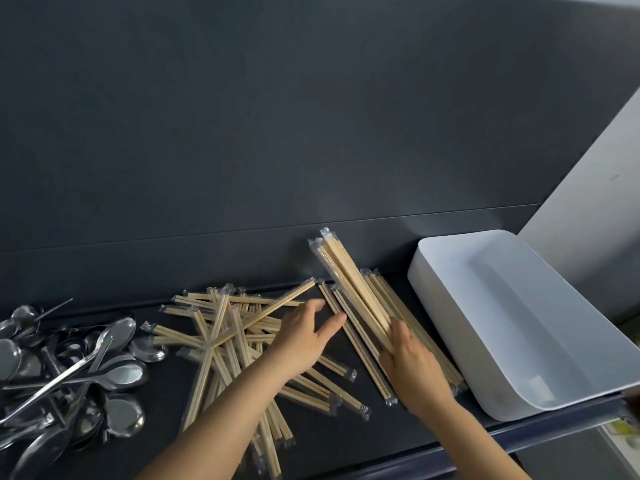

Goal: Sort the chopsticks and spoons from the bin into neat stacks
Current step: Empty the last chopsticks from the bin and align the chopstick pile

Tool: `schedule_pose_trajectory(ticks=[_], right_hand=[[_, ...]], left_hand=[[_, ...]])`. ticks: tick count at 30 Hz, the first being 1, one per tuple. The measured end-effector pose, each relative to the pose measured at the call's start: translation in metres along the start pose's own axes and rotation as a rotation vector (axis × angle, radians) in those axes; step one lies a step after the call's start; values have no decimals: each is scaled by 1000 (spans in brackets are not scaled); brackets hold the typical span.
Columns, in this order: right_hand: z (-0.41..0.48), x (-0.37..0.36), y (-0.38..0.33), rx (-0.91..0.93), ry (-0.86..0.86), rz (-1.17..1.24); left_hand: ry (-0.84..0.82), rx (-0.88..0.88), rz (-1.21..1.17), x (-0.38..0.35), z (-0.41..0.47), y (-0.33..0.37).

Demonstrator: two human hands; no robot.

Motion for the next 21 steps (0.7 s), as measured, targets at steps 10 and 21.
schedule_pose_trajectory(ticks=[10,21], right_hand=[[-13,-23,13,-136,-121,-384],[-5,-31,2,-85,-112,-459]], left_hand=[[219,-189,658,-12,1,-46],[525,-9,718,43,14,-59]])
Point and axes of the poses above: each hand's wrist, its own z-axis towards the middle knuckle, its own x-axis out of the back of the hand, y = z × x, the point moved 3 cm from there along z, towards the middle knuckle, and after that the axes turned 14 degrees about x, right-handed, at the moved point
